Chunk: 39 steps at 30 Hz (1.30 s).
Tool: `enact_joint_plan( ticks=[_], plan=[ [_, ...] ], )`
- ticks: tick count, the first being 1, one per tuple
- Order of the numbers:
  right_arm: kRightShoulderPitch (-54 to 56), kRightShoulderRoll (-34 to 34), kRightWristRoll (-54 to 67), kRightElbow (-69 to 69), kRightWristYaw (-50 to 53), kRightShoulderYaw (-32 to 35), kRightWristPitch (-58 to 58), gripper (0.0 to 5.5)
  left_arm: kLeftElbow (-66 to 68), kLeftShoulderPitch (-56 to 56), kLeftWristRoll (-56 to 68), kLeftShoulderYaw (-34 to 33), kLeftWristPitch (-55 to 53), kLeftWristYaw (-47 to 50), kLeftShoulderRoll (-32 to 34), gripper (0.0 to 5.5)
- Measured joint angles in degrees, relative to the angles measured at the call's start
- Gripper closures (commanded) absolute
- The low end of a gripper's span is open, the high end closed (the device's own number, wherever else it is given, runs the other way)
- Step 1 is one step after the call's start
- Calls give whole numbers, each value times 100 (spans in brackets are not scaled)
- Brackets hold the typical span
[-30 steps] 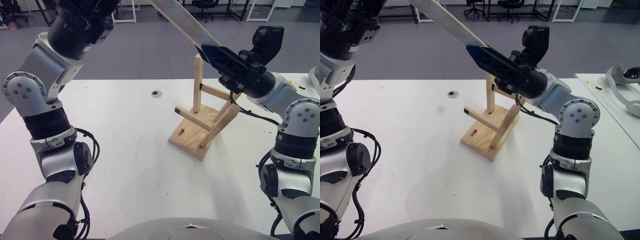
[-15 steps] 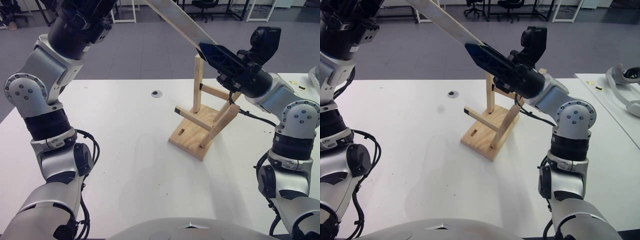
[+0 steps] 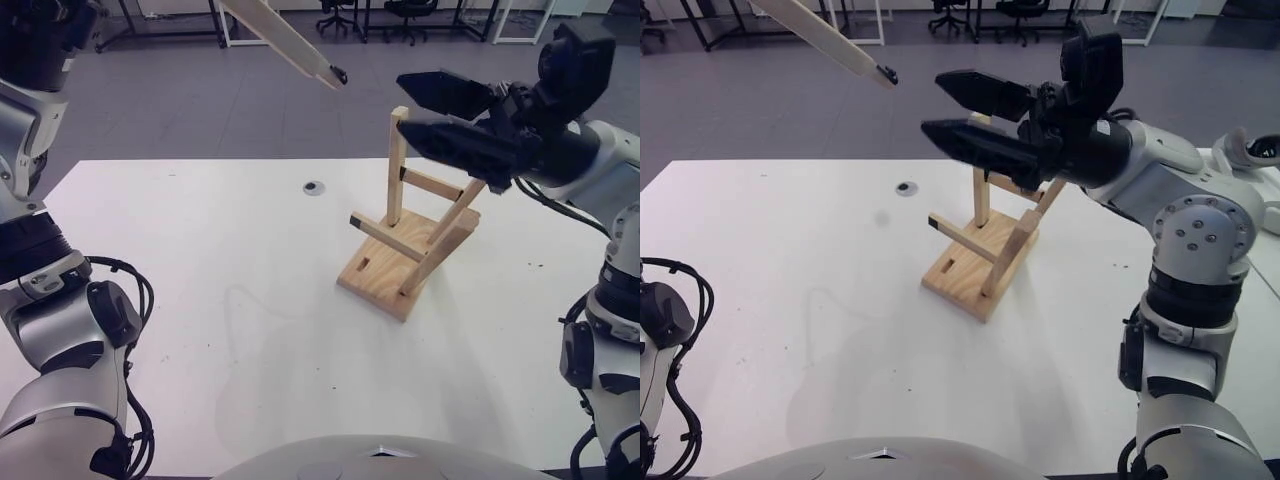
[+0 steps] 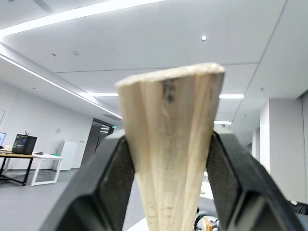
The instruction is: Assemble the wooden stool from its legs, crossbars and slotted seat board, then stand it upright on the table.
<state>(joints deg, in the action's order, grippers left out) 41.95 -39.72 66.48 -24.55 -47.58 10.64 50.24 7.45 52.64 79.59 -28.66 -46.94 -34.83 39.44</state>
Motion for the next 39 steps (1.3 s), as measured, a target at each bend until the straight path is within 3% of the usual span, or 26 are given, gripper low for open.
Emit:
enact_joint_plan(
  ticks=[3,8,22,34,39],
  plan=[
    [-21,-562,-601,-363,-346,-226,-143,177,112,-96,-156,-13,-10,-105,2,346],
    [-525,-1571,-2652,-323,-1012,-1139,-1073,177,-140,-177,-149,-41,-28,-67,-79,346],
    [-1133,-2346,-4166,869,-2242,-1288,-2272,177,-758,-495,-76,-110,-31,345,-332,346],
    [-1524,-2593,-4365,1399,-2735,-1093,-2581,177,-942,-694,76,-134,-31,430,-331,346],
    [-1515,-2471,-3922,1343,-2769,-883,-2250,177,-941,-708,76,-133,-30,422,-330,346]
  ],
)
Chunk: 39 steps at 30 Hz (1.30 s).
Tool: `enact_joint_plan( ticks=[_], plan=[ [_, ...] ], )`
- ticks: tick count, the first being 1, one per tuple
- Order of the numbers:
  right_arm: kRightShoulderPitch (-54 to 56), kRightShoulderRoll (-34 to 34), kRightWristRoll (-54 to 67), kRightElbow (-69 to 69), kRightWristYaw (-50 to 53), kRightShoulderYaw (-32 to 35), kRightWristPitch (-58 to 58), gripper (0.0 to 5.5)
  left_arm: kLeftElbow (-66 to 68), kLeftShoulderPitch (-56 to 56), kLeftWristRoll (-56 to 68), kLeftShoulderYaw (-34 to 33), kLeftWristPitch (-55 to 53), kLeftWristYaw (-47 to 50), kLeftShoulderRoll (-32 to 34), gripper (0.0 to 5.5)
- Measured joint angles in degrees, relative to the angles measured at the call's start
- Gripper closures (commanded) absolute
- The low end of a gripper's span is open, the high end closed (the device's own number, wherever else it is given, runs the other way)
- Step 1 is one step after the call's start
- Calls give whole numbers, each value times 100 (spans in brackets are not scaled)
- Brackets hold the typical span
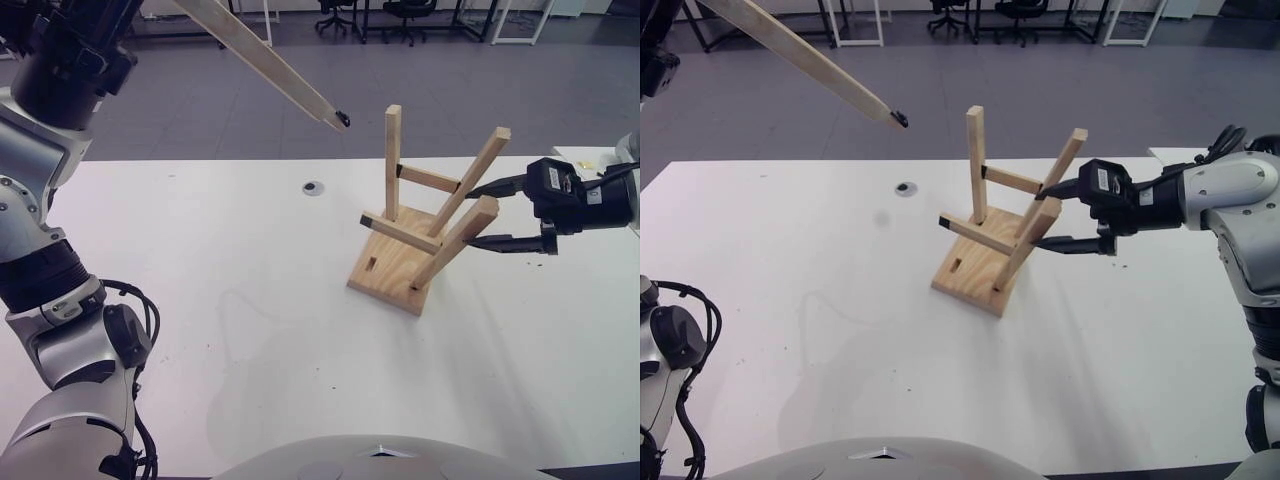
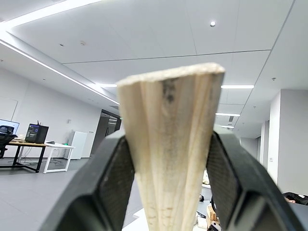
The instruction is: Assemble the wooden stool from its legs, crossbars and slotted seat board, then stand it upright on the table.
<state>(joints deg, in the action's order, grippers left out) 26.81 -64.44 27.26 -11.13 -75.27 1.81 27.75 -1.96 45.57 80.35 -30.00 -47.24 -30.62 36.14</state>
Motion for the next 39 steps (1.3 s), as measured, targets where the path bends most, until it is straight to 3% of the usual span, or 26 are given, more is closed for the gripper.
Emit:
enact_joint_plan(
  ticks=[5,13,15,18,26,33,39],
  plan=[
    [238,160,137,193,46,32,153,177,-35,-125,0,-1,8,9,-2,346],
    [485,110,-731,1317,-136,-159,-663,177,-47,-139,-7,70,13,7,-4,346],
    [491,117,-669,1306,-175,-139,-632,177,-110,-227,-248,251,7,-141,49,346],
    [510,238,-406,1066,-154,-48,-321,177,23,-434,-1308,1107,102,-945,308,346],
    [698,550,-136,457,184,-21,286,177,1123,-267,-3838,2922,1920,-2928,-29,346],
    [786,677,-22,481,205,-22,333,177,2576,-155,-4258,3018,3258,-4653,-642,346],
    [1137,719,-101,1102,-115,-115,-52,177,3842,64,-4891,3071,4832,-5208,-1371,346]
  ],
)
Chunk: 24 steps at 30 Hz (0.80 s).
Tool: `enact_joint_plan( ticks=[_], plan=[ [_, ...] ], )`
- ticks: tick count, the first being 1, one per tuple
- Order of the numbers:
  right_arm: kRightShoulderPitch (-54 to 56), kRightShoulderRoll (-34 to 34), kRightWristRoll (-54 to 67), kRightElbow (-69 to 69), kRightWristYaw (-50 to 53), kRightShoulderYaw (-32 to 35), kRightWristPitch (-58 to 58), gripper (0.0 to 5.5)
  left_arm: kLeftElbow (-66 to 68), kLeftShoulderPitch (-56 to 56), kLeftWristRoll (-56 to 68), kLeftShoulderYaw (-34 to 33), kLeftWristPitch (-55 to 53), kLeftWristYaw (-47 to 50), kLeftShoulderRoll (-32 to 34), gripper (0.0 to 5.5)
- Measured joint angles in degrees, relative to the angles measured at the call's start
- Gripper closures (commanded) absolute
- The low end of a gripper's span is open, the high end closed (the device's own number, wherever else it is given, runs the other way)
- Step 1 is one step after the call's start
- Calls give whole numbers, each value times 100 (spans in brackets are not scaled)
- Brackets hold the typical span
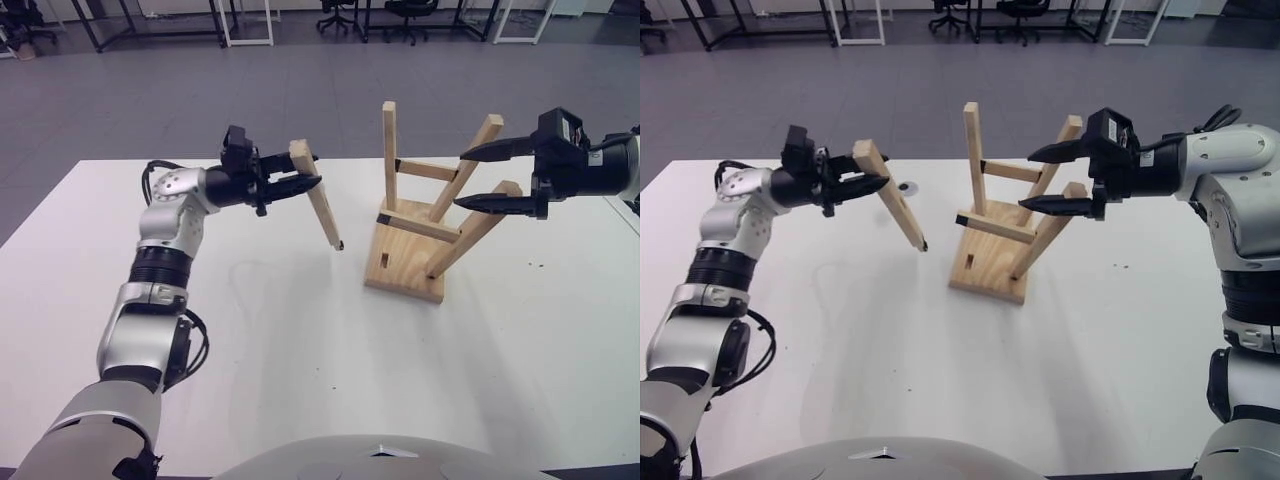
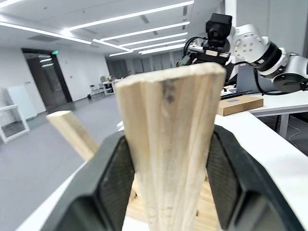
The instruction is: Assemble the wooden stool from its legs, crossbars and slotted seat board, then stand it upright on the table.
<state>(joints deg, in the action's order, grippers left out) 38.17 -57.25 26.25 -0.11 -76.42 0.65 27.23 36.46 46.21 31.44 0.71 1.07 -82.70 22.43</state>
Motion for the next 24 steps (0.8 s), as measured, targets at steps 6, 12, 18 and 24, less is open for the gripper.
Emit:
enact_joint_plan(
  ticks=[6,12,18,24],
  plan=[
    [52,174,-136,261,-180,-155,-279,177,592,142,-13,-375,694,-381,-504,346],
    [223,291,-185,573,-335,-195,-443,177,679,115,-44,-482,695,-780,-625,346],
    [197,380,-166,206,-277,-193,-332,177,862,-49,-237,-121,1078,-928,-704,346],
    [286,455,-130,-69,-89,-270,57,177,902,-17,-231,22,1377,-928,-858,346]
  ],
)
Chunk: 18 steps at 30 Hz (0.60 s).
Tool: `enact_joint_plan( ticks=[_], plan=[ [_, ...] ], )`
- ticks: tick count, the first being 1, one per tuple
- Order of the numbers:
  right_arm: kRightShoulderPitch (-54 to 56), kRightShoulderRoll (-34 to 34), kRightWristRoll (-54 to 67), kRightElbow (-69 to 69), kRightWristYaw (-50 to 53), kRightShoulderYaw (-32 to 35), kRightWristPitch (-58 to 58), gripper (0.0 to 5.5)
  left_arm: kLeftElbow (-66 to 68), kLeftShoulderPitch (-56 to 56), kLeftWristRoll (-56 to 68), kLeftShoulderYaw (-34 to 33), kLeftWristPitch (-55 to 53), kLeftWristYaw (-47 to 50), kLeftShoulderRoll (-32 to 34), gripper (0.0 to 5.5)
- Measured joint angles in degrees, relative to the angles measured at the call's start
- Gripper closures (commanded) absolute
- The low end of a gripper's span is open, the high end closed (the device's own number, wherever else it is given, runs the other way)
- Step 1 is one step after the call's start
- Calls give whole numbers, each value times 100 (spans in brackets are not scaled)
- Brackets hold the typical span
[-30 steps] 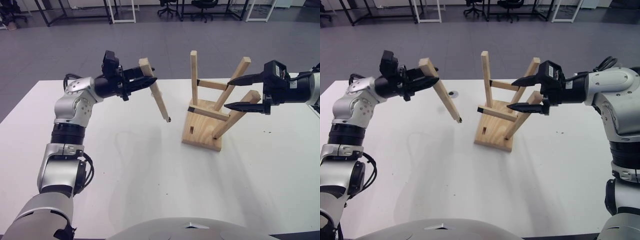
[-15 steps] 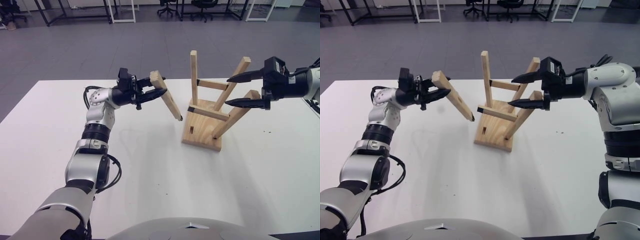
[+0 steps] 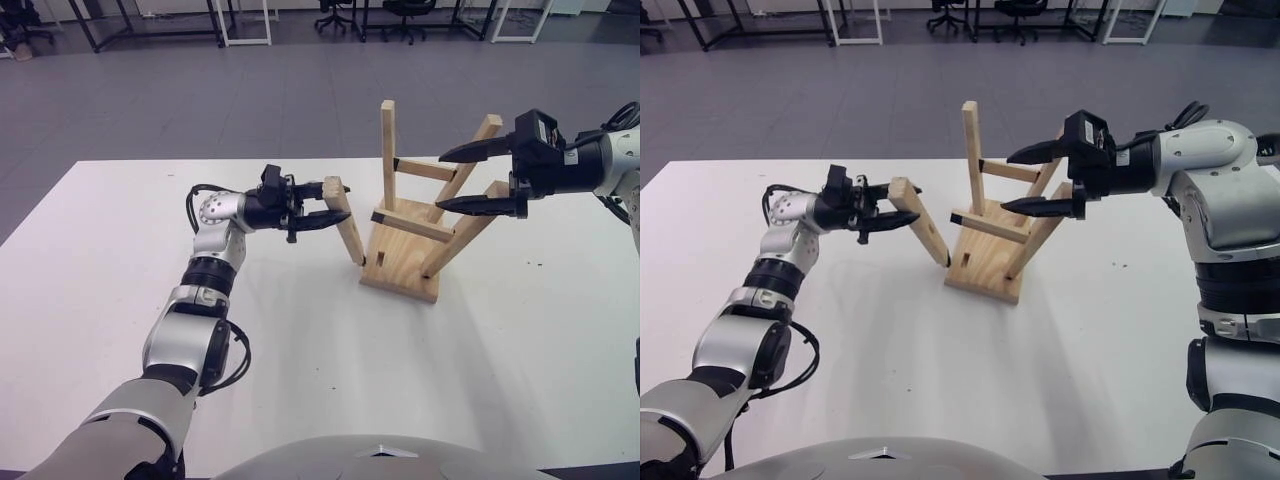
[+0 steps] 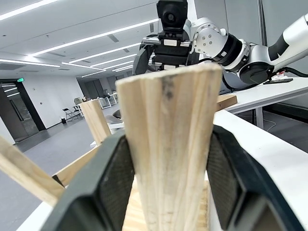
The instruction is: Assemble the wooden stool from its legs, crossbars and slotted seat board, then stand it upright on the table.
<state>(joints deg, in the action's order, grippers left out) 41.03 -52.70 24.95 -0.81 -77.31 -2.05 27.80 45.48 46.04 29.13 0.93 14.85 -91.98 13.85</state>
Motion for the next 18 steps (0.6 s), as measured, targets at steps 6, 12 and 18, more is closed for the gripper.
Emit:
enact_joint_plan(
  ticks=[6,12,18],
  plan=[
    [199,35,-9,184,-18,-29,17,177,-7,250,18,-7,95,0,43,346],
    [169,35,-37,299,-126,-20,-177,177,-236,245,224,26,-170,-1,-37,346],
    [131,34,-37,404,-217,-13,-230,177,-191,18,226,418,-46,2,-38,346]
  ],
)
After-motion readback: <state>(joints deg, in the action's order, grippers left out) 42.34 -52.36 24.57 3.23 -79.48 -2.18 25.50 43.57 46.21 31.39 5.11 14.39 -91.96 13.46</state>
